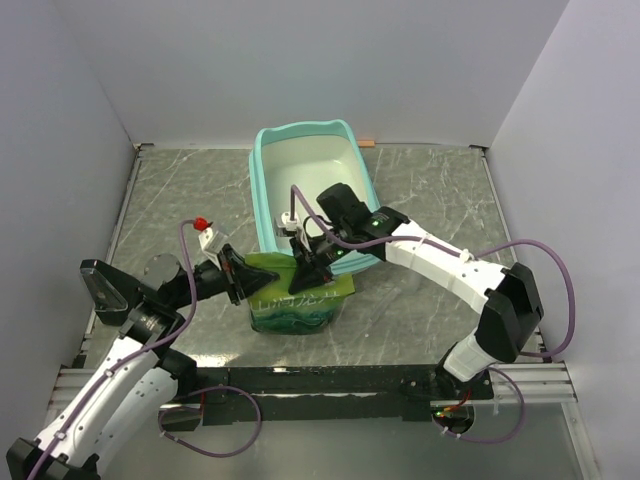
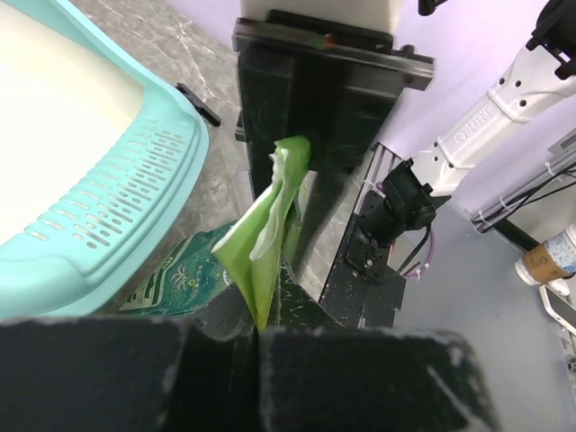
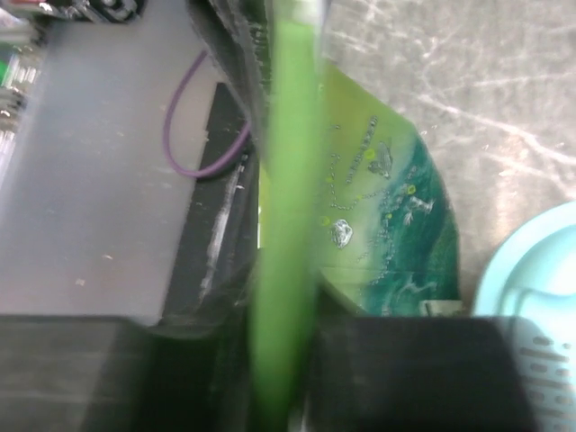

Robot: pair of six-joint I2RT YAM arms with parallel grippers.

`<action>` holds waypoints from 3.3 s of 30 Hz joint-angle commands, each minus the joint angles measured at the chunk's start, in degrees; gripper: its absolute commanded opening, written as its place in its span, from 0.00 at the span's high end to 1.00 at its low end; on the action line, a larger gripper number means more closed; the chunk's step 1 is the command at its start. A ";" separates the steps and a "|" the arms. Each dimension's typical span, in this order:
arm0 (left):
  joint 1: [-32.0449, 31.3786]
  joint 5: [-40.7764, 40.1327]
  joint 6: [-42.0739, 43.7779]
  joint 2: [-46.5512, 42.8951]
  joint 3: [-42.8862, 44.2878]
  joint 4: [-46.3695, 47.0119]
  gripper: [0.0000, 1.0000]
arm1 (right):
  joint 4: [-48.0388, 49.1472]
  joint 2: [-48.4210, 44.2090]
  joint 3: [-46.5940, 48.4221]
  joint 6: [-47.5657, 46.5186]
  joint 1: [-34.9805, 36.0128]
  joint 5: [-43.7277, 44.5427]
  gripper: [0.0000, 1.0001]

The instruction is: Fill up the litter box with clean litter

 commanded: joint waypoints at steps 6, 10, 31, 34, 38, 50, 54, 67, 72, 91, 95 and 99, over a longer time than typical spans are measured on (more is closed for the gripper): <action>0.28 -23.45 9.94 -1.07 18.22 -19.95 0.47 | 8.60 -3.05 2.94 9.70 5.08 18.71 1.00; 0.28 -46.30 6.87 -1.77 26.32 -32.30 0.26 | 7.81 -3.41 7.24 14.99 7.81 31.56 1.00; 0.28 -53.47 5.02 -6.52 29.85 -39.35 0.24 | 0.33 -4.37 25.89 18.60 19.94 64.10 1.00; 0.28 -53.73 4.93 -6.61 29.58 -39.00 0.24 | 1.13 -5.17 26.23 18.69 21.26 64.98 1.00; 0.28 -53.99 5.28 -6.08 29.41 -38.65 0.24 | 2.35 -4.03 28.08 17.73 21.44 66.30 1.00; 0.28 -55.22 5.55 -7.04 29.76 -39.97 0.23 | 3.12 -1.29 34.26 16.39 21.26 65.52 1.00; 0.28 -54.87 5.29 -7.66 28.88 -39.88 0.23 | 10.08 -3.23 17.41 22.72 21.35 62.61 1.00; 0.28 -53.73 4.93 -7.22 28.09 -39.53 0.24 | 7.73 -4.36 11.20 27.05 21.26 62.25 0.29; 0.28 -53.38 4.67 -6.96 28.09 -39.09 0.24 | 4.39 -11.74 10.59 25.98 21.26 65.06 0.26; 0.28 -50.83 3.79 -4.59 29.32 -38.30 0.23 | -1.16 -18.88 -1.19 28.53 21.00 55.85 1.00; 0.28 -50.48 3.88 -4.32 29.85 -38.82 0.23 | 1.56 -16.07 -1.89 28.97 21.09 54.79 1.00; 0.28 -50.39 3.79 -4.85 29.41 -38.74 0.23 | 2.88 -14.14 -1.72 28.36 21.00 55.31 1.00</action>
